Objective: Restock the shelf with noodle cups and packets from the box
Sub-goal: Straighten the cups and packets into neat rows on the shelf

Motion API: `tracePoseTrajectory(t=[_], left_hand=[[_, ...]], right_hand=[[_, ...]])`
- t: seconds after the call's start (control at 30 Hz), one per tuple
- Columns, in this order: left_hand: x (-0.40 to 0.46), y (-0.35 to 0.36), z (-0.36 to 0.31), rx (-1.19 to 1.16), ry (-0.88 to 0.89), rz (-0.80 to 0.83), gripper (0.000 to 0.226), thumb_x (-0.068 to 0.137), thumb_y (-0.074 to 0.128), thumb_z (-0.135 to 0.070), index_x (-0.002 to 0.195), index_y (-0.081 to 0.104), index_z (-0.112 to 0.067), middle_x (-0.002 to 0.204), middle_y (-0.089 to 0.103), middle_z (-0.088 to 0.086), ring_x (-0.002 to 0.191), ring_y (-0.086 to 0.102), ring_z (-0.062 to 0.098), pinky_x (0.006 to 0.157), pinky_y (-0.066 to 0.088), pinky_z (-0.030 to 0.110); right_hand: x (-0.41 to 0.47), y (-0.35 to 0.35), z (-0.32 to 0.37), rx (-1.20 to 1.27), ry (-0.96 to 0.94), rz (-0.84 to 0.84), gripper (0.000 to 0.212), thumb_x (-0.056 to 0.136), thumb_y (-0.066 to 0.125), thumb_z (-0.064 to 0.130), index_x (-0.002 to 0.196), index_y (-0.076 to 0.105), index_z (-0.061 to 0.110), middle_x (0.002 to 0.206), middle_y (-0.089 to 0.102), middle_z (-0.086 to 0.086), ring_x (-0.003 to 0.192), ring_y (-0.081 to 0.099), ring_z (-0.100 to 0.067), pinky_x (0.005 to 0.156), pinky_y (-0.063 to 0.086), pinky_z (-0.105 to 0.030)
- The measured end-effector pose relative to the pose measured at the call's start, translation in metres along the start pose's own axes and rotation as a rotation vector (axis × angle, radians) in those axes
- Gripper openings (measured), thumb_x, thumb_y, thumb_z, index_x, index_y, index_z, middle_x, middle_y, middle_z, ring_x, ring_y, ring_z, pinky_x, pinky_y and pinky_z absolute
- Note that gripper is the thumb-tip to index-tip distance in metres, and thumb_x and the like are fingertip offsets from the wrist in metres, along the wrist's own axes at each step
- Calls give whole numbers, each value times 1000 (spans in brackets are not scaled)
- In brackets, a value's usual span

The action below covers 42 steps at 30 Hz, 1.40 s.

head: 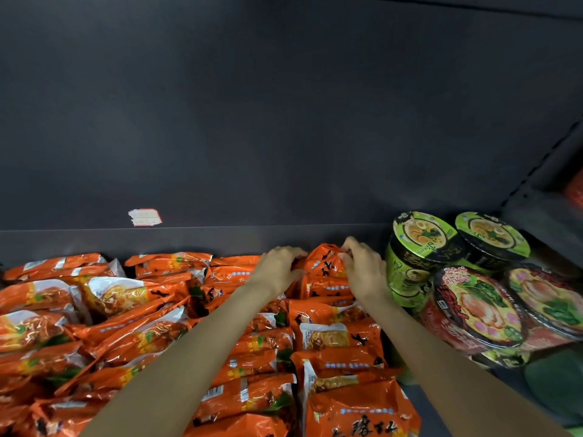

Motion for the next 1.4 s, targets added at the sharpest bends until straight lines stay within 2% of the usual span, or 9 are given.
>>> tracePoseTrajectory(t=[0.17,0.33,0.5,0.67,0.87,0.97,1.07,1.23,1.4], left_hand=[[1,-2,-8,32,-17,-49,10,89,61,-16,98,67,-14,95,71,3,90,66,19,90,49,36],[2,-9,-9,-64,15,-125,7,89,62,-12,89,68,-15,85,71,2,80,66,16,85,53,34],[7,-11,-13,13,90,-115,11,88,63,-13,97,68,-17,96,70,0,91,65,17,93,48,37],[6,-5,-7,113,81,-14,42,90,61,-21,130,53,-20,128,60,1,118,56,18,104,41,39],[6,-9,-11,24,116,-55,21,92,57,-12,109,70,-11,110,70,4,99,66,17,94,49,28],[7,-8,-14,31,122,-90,21,93,56,-13,109,70,-13,107,71,3,97,66,17,93,50,29],[10,-6,-17,21,112,-53,27,92,58,-15,118,65,-14,117,67,3,107,63,18,98,47,30],[6,-6,-5,147,130,-20,44,89,62,-28,131,53,-21,132,57,0,122,52,17,106,39,35],[4,-4,3,320,168,37,40,93,55,-29,132,52,-24,131,55,-4,123,49,15,107,35,36]], right_hand=[[1,2,-3,46,20,47,7,97,47,18,98,51,13,98,59,-8,90,59,-24,76,50,-39],[-1,2,-6,139,58,59,7,98,45,16,93,49,13,96,58,-8,88,59,-22,71,49,-35],[5,-2,0,3,71,117,10,96,47,9,105,51,7,102,61,-13,94,61,-26,71,49,-32],[4,-5,-1,-9,82,139,13,96,48,7,108,51,8,100,62,-13,93,62,-29,76,53,-38],[-6,1,-13,192,185,68,10,96,48,12,87,45,15,85,58,-5,80,60,-22,62,40,-28],[-8,3,-11,173,182,102,9,95,50,9,103,49,11,100,61,-8,97,62,-24,74,49,-30],[-8,-2,-1,183,52,109,47,91,55,8,133,37,17,128,49,-8,120,49,-22,98,46,-35],[-10,-6,2,-86,-254,-17,35,91,58,16,126,58,15,133,50,-1,125,43,-20,102,42,-35],[-10,-3,-3,-376,-214,-75,29,86,63,10,114,66,15,113,62,-1,108,54,-20,101,37,-32]])
Point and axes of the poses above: each hand's wrist, its own x-axis towards the middle knuckle, its own y-axis out of the palm, z = x × y, the point moved 3 cm from there along x, towards the middle knuckle
